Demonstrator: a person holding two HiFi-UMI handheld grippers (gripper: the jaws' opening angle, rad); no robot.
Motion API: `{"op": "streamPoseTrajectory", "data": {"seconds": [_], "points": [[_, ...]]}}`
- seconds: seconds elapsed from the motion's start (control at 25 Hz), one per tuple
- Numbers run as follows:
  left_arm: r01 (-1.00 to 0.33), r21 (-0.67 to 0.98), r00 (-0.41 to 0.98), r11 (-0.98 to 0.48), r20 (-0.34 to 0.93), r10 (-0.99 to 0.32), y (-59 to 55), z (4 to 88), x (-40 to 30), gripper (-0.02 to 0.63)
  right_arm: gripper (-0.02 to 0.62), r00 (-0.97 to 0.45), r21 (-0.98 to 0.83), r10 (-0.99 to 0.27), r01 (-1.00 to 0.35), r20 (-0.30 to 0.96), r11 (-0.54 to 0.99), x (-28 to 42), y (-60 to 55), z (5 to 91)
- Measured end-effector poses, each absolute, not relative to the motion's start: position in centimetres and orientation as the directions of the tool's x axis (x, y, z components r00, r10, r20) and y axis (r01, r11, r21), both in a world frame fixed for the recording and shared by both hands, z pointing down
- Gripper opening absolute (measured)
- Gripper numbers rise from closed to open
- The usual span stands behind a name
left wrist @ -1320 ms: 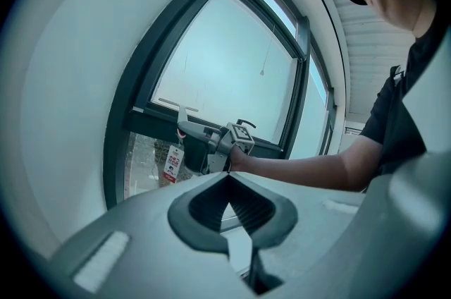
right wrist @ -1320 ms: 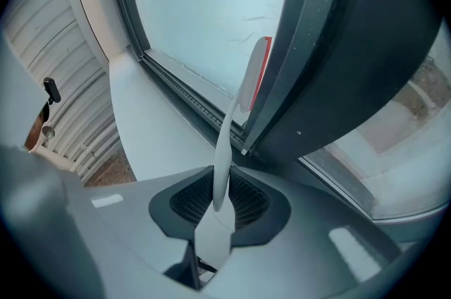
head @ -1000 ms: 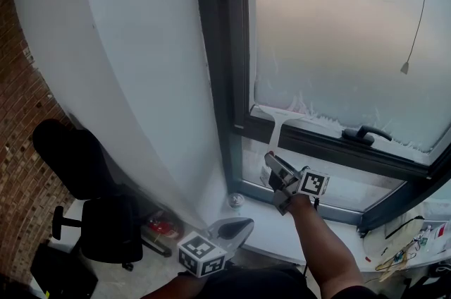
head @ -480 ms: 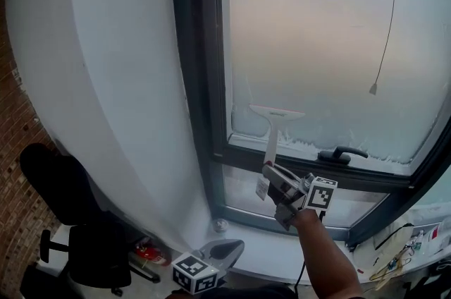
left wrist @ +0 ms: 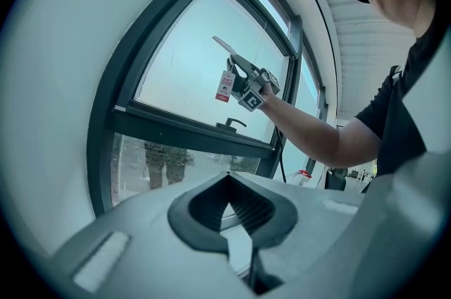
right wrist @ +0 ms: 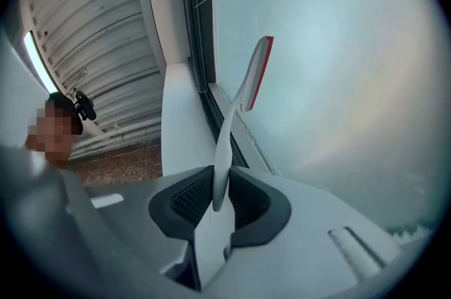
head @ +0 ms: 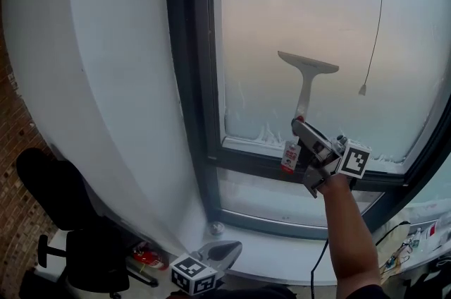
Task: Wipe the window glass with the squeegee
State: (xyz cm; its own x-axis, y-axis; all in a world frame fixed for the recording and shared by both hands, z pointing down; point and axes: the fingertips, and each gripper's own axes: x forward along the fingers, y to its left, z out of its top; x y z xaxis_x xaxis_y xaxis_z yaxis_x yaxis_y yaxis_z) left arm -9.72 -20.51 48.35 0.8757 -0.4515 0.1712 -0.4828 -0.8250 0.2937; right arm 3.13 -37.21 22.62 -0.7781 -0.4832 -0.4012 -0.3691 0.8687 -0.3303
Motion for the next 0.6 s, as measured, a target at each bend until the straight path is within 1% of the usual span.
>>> {"op": "streamPoseTrajectory", "data": {"seconds": [0.28,0.4,0.6], "points": [[-0.493,0.288,0.87,-0.821,0.166,-0.464,-20.7,48.2,-10.1,0.0,0.087,-0.779,-0.271,-0.482,-0.402,-0.4,0.875,5.8,-38.4,16.9],[-0.495,0.289,0.869,-0.82,0.161,-0.468,-20.6,48.0,-9.9,0.0,0.086,-0.79,-0.265,-0.466,-0.388,-0.398,0.883,6.2,-38.3,15.7],[-0.499,0.288,0.867,-0.817,0.151,-0.476,-20.6,47.8,-9.7,0.0,0.087,-0.796,-0.308,-0.448,-0.341,-0.408,0.888,7.2,-38.8,15.4]]}}
